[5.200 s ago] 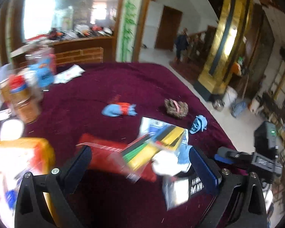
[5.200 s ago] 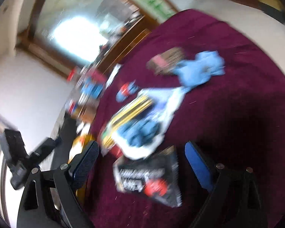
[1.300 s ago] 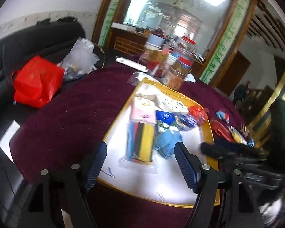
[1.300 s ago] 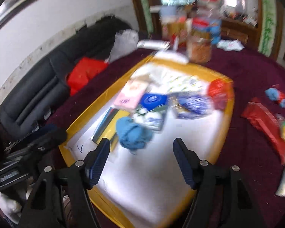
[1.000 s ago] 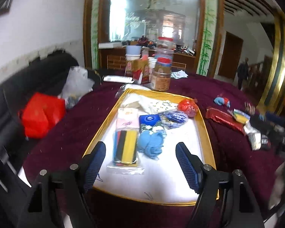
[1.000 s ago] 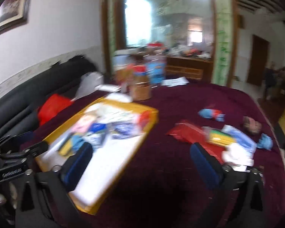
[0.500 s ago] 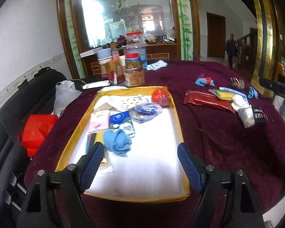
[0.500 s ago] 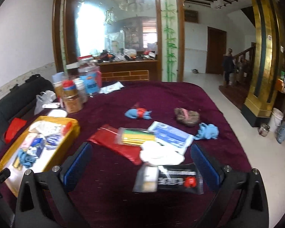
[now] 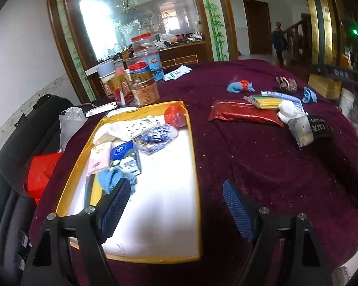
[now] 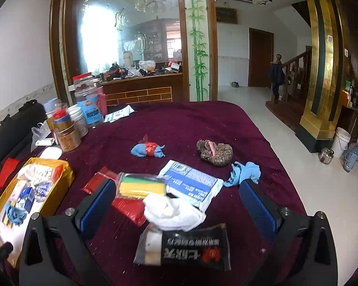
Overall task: Organize soft objects
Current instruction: 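Move both tools back over the pile of items on the table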
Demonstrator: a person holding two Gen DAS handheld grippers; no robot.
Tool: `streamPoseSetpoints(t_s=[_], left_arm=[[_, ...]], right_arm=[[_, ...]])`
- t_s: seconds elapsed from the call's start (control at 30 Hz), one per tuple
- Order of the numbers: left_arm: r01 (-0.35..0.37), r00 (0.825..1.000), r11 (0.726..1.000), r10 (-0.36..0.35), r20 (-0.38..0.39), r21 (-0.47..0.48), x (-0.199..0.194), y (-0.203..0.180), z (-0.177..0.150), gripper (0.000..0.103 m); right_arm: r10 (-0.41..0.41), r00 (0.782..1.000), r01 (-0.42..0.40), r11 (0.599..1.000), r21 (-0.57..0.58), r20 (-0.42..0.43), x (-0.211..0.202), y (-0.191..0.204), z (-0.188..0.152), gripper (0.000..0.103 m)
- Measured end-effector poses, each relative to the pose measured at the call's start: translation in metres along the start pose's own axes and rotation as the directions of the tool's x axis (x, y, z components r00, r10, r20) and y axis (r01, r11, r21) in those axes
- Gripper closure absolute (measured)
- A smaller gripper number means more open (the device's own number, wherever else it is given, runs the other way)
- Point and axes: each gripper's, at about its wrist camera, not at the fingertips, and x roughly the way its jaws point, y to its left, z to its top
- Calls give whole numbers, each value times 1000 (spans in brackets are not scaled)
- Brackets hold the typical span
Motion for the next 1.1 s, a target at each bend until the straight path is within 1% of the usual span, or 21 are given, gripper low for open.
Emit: streamPoseSetpoints(t_s=[0.07,0.13,0.23,0.3,0.33,0.4,0.47,0.57,0.7,0.8,0.9,1.03,1.1], left_arm=[[2,1000,1000,-2,-9,14,3,-6,2,20],[20,1000,999,-19,-22,27,6,-13,5,20],[82,996,996,-81,-48,21,13,-19,11,20],[168,982,986,-168,-80,-15,24,-23,20,20],[190,977,981,-191,-91,-29,27,-25,23,20],[250,957,965,-258,-135,-75,44,-28,36,20],[277,946,956,-289,-147,-95,56,-34,48,20],[293,939,951,-306,-156,-103,72,-45,67,20],[363,909,918,-386,-155,-158,90,-56,90,20],[389,898,902,-416,-140,-186,104,-66,109,20],[396,896,898,-423,-133,-191,128,-79,133,20],[415,889,895,-438,-138,-165,154,-94,157,20],[415,889,900,-432,-154,-132,169,-108,168,20]], right_arm=[[-9,1000,9,1000,3,-6,10,-6,3,0],[-21,1000,21,1000,16,-8,19,-15,4,0],[-31,999,30,997,65,11,28,-35,2,0],[-33,999,29,991,129,25,33,-53,-6,0],[-38,999,33,985,167,29,35,-64,-11,0],[-54,999,52,977,209,3,40,-78,-15,0],[-55,998,51,965,258,8,40,-90,-17,0],[-41,999,40,960,279,-2,42,-94,-18,0],[-25,999,31,963,268,-24,46,-91,-19,0],[-28,999,35,965,259,-31,48,-89,-19,0],[-30,999,39,965,258,-38,48,-89,-20,0],[-37,998,47,963,265,-41,48,-89,-21,0],[-40,998,50,962,268,-40,48,-90,-21,0]])
